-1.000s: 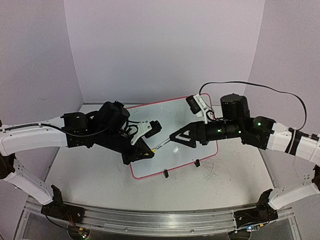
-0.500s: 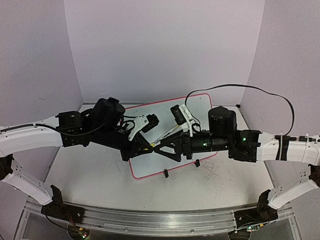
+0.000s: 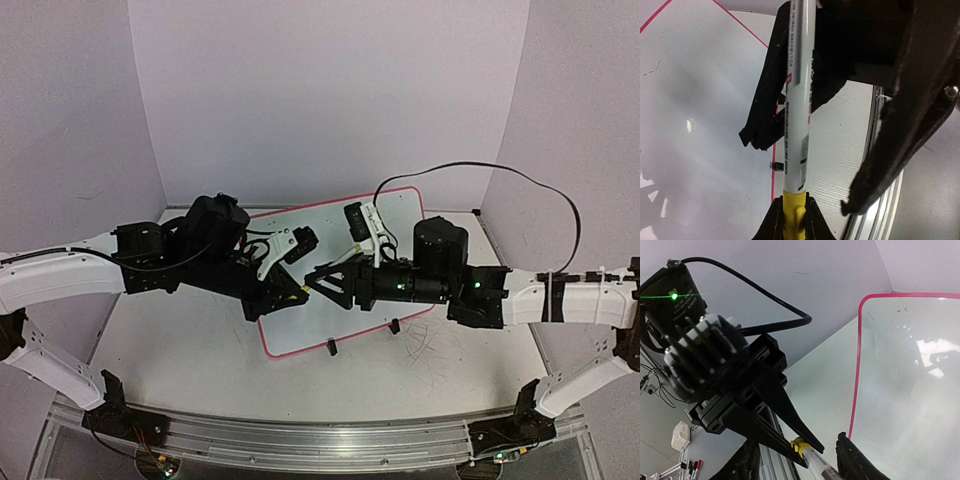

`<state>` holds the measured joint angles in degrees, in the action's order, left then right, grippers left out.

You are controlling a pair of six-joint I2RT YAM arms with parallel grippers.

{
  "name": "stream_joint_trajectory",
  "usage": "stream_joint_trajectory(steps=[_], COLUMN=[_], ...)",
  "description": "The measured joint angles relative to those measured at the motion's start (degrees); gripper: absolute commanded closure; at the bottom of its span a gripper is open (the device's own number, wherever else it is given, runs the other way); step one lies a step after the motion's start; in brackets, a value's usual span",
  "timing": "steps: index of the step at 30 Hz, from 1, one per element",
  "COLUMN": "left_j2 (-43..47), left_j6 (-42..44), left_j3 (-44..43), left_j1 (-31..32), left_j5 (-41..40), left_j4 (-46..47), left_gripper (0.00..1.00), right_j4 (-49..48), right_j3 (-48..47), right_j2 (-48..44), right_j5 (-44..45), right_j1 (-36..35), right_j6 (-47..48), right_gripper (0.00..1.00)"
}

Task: Write a sentence on the whiteboard
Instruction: Open the pen cap from the whiteboard marker.

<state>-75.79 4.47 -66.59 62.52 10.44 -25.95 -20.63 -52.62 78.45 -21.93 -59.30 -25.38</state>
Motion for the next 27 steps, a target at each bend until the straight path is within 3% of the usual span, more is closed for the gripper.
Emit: stream_joint_trajectory(steps=[5, 6, 10, 14, 19, 23, 24, 25, 27], left_j2=[0.0, 0.0, 0.3, 0.5, 0.5, 0.9, 1.0, 1.1, 1.2], left_j6=[-0.2, -0.2, 0.0, -0.7, -1.3, -1.5, -1.5, -1.5, -1.5], left_j3=[0.0, 0.0, 0.1, 0.2, 0.7, 0.7, 0.8, 0.8, 1.0], left_j1=[-0.1, -0.1, -0.3, -0.5, -0.5, -0.6, -0.6, -0.6, -0.6], left_j5=[0.1, -0.1, 0.1, -0.2, -0.1, -0.1, -0.2, -0.1, -0.1], left_j4=[-0.6, -0.8, -0.9, -1.6, -1.5, -1.4, -1.3, -1.3, -1.0], left_gripper=[1.0, 1.0, 1.0, 1.0, 1.0, 1.0, 1.0, 1.0, 1.0], right_j4=[0.9, 1.1, 2.2, 2.7, 2.7, 2.8, 2.7, 2.6, 2.6], right_j3=[-0.4, -0.4, -1.4, -2.3, -2.4, -2.4, -2.4, -2.4, -2.4], right_j2=[2.3, 2.4, 2.6, 3.7, 4.0, 4.0, 4.0, 4.0, 4.0], right_j5=[-0.4, -1.0, -2.1, -2.6, -3.0, -3.6, -4.0, -4.4, -4.8], right_j1=[0.0, 0.1, 0.2, 0.4, 0.4, 0.9, 1.0, 1.1, 1.3], right_j6=[0.1, -0.1, -1.2, -1.8, -3.6, -5.1, -5.5, -6.0, -6.4], right_gripper=[0.99, 1.0, 0.82, 0.76, 0.83, 0.96, 0.95, 0.91, 0.73])
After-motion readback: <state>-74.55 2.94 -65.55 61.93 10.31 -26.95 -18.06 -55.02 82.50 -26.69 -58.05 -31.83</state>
